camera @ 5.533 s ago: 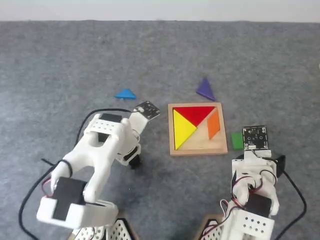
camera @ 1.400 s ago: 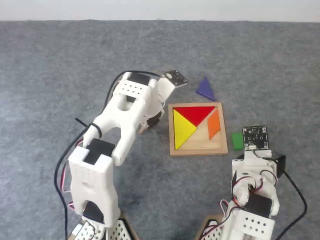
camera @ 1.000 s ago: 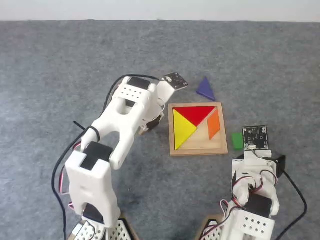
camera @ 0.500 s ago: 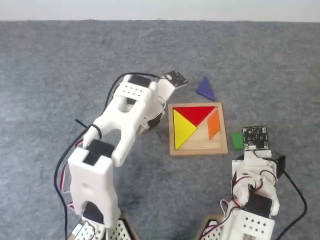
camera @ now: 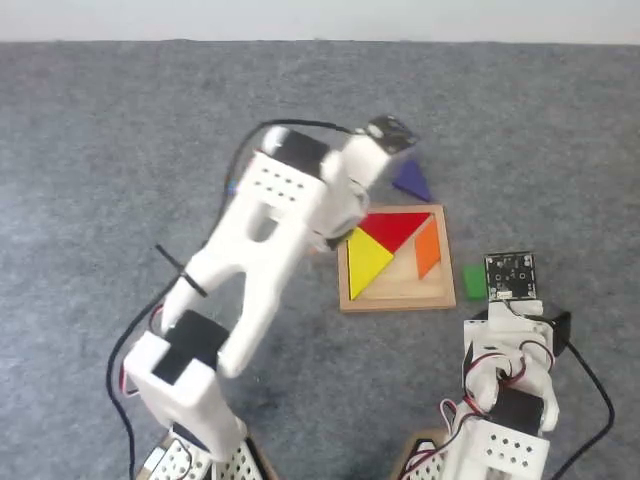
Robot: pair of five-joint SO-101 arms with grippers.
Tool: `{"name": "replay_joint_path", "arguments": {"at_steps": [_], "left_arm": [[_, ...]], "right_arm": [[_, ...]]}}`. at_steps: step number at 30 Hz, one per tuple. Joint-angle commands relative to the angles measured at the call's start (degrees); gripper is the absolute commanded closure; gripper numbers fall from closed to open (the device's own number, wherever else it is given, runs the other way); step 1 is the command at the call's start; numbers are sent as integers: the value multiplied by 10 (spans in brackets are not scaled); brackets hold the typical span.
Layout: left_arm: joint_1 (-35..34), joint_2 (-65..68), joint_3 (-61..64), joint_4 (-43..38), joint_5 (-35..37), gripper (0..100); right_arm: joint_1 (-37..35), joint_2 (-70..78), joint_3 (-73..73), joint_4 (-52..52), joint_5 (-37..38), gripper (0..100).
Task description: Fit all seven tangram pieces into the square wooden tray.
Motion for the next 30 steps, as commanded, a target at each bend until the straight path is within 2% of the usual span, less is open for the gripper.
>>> {"name": "replay_joint_path", "arguments": {"at_steps": [1,6,9,13,17,21,26,30], "left_arm": [[48,-35,-5,-54,69,987],[62,-2,29,-166,207,987],[63,47,22,-200,264,987],[64,96,-16,-200,345,987],[70,113,-57,-162,433,987],[89,114,-80,-154,465,987],[107,119,-99,-170,469,983],[113,120,-96,-171,466,905]], "right_arm": [[-2,2,11,3,9,608],[-2,2,11,3,9,608],[-2,2,11,3,9,608],[-2,2,11,3,9,608],[-2,2,11,2,9,608],[-3,2,11,1,9,608],[2,-2,11,0,9,608],[34,-3,2,-1,10,608]]}}
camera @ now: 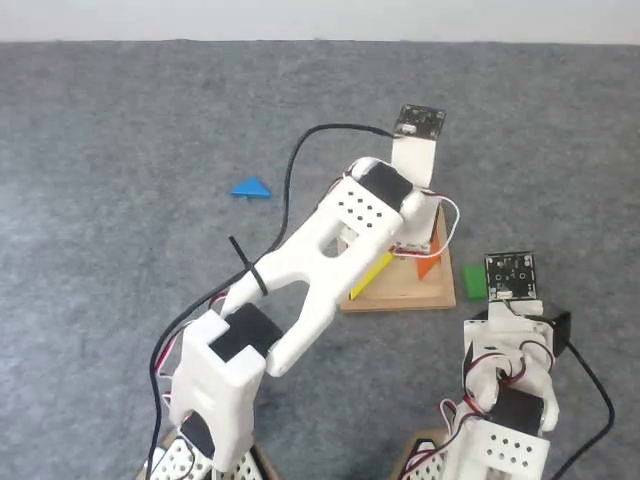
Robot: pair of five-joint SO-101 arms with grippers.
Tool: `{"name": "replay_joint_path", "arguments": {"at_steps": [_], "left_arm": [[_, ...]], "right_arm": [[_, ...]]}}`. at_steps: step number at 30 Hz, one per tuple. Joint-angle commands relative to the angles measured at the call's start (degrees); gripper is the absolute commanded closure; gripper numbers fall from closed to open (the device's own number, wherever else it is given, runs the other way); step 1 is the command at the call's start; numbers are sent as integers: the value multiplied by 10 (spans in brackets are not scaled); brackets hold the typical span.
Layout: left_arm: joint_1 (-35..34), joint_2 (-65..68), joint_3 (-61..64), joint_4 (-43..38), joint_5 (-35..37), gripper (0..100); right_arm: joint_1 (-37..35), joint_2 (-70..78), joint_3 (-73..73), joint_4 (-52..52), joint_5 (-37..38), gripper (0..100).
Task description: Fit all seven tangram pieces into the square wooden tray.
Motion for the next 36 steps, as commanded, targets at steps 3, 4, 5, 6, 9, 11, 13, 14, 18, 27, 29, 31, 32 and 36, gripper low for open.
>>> {"name": "replay_joint_path", "arguments": {"at_steps": [3,4,5,6,9,11,13,14,18,27,29,31,32,36], "left_arm": [[5,-8,-23,-9,-23,838],[5,-8,-23,-9,-33,827],[4,-5,-22,-9,-40,824],[2,1,-22,-9,-47,823],[-16,32,-23,-9,-55,823],[-26,61,-28,-7,-64,823],[-35,84,-29,-9,-88,824],[-40,94,-31,-9,-94,826],[-60,104,-36,-18,-116,870],[-74,104,-38,-18,-164,877],[-69,104,-38,-18,-164,877],[-69,104,-38,-21,-164,877],[-71,104,-38,-21,-164,877],[-76,103,-38,-18,-175,877]], "right_arm": [[89,-3,-18,2,4,608],[102,-3,-19,1,4,608],[107,-3,-19,-1,4,608],[105,-3,-18,-2,4,608],[97,-3,-17,-2,4,608],[100,-3,-19,-2,4,608],[118,-3,-23,-2,4,608],[128,-3,-25,-2,3,608],[125,-3,-25,-3,-8,608],[118,-3,-25,-3,-8,608],[118,-3,-24,-3,-8,608],[118,-3,-24,-3,-8,608],[118,-3,-24,-3,-8,608],[118,-3,-22,-3,-8,608]]}}
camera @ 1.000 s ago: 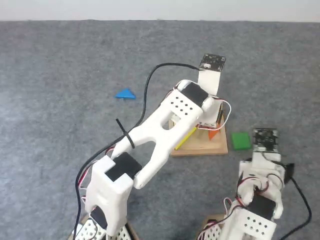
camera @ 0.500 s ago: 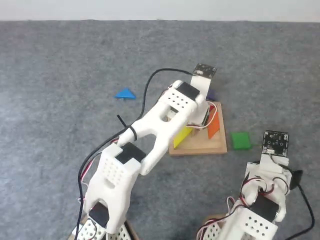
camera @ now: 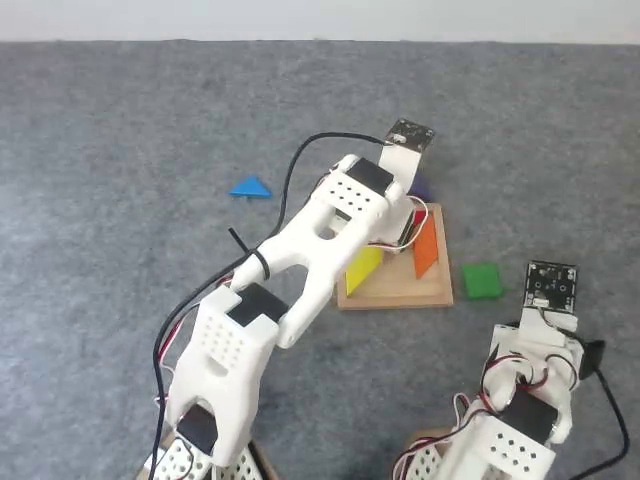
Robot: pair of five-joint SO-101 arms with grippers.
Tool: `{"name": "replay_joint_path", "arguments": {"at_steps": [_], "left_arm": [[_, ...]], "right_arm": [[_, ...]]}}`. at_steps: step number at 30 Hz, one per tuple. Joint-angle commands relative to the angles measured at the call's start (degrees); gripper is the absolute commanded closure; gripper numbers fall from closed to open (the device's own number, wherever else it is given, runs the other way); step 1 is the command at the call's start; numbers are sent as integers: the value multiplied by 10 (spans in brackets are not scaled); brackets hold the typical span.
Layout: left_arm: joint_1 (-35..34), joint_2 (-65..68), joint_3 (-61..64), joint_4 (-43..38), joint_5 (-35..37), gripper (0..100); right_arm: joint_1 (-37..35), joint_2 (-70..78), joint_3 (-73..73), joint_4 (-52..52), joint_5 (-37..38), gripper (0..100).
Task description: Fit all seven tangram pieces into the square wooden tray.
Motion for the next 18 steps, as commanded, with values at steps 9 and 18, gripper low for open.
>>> {"name": "replay_joint_path", "arguments": {"at_steps": [9,18], "left_arm": [[-2,-84,-13,15,-40,878],[-23,-23,-13,10,-40,878]], "right_arm": [[-27,-3,-12,-12,-7,608],[-29,-3,-11,-15,-7,608]]}}
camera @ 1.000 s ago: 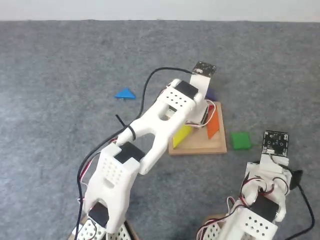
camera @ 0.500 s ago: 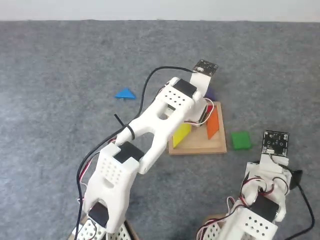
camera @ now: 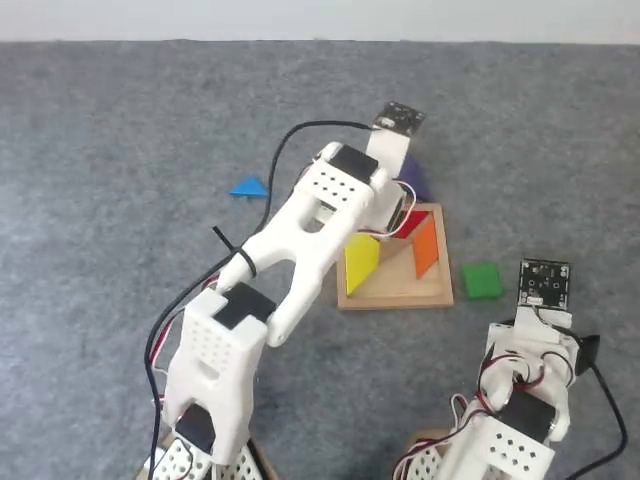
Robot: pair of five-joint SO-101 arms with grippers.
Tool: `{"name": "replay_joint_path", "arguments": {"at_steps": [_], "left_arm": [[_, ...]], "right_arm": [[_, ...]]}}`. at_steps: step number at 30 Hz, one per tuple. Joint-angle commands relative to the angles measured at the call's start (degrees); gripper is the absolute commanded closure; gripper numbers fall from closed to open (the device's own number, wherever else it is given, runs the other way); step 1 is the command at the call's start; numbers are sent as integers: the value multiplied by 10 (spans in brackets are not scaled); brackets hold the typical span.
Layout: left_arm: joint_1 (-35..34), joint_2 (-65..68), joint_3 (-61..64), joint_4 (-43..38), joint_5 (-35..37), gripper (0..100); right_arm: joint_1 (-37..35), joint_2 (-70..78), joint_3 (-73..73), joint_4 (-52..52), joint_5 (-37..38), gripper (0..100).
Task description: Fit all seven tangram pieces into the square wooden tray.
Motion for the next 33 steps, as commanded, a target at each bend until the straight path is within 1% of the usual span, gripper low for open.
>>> {"name": "replay_joint_path", "arguments": {"at_steps": [1,7,15,20,23,30,33], "left_arm": [[1,14,-15,1,-9,878],[17,47,-15,-15,-9,878],[75,42,-17,-11,-4,878],[67,41,-24,-9,-5,878],[61,41,-53,17,-6,878],[66,43,-182,116,-9,878],[65,48,-183,115,-9,878]], "right_arm": [[-7,-3,-11,-13,-7,608],[-7,-3,-11,-13,-7,608],[-7,-3,-11,-14,-7,608],[-7,-3,-11,-14,-7,608],[-7,-3,-11,-14,-7,608],[-7,-3,-11,-14,-7,608],[-7,-3,-11,-14,-7,608]]}}
